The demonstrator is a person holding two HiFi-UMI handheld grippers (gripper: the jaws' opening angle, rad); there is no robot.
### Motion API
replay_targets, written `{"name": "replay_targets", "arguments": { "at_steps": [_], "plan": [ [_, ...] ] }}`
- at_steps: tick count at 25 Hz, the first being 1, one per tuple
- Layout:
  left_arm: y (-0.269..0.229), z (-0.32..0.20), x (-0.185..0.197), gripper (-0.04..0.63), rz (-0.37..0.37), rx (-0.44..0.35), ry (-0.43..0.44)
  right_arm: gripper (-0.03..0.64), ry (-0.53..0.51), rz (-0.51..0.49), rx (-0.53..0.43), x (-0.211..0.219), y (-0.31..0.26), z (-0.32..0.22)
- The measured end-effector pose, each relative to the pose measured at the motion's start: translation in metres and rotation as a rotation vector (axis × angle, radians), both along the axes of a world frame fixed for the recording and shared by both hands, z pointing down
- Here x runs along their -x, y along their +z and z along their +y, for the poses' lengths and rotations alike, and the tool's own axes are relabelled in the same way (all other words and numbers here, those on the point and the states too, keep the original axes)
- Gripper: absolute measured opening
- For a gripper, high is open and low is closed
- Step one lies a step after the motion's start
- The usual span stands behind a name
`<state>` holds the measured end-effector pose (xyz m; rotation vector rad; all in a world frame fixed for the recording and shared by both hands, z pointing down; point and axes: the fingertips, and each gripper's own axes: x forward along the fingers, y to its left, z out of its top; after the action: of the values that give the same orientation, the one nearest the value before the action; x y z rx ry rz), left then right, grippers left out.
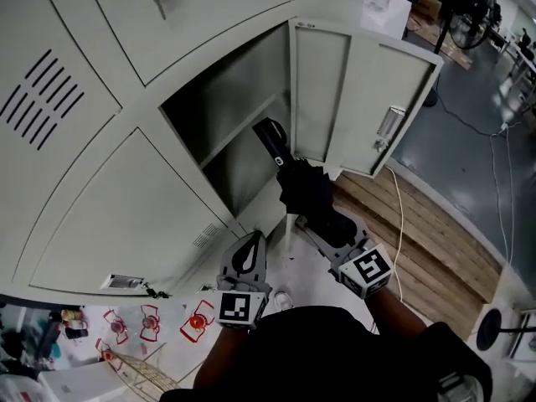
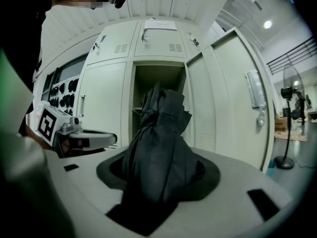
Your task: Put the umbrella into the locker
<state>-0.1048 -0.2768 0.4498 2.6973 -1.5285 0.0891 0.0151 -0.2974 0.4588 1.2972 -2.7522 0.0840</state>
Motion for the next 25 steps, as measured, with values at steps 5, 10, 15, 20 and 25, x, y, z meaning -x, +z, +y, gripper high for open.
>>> {"name": "replay_targets", "arguments": {
  "at_steps": [5, 10, 15, 20, 25],
  "plan": [
    [-0.005, -0.011, 0.013, -0.002, -0.013, -0.027, -0.006, 0.23, -0.03, 0.067, 0.018, 0.027, -0.025, -0.039],
    [-0.007, -0.022, 0.022, -0.002, -0.017, -0.025, -0.029, 0.23, -0.051, 0.086, -0.011, 0.051, -0.061, -0.083],
    [-0.009, -0.034, 0.023, -0.002, -0.042, -0.045, -0.069, 0.232, -0.075, 0.116, -0.003, 0.072, -0.086, -0.12],
    [-0.023, -0.038, 0.022, -0.002, -0.075, -0.103, -0.088, 0.232, -0.097, 0.15, 0.02, 0.094, -0.105, -0.157],
    [-0.024, -0.038, 0.022, -0.002, -0.094, -0.114, -0.101, 0.232, -0.127, 0.205, -0.009, 0.12, -0.13, -0.186]
  ]
}}
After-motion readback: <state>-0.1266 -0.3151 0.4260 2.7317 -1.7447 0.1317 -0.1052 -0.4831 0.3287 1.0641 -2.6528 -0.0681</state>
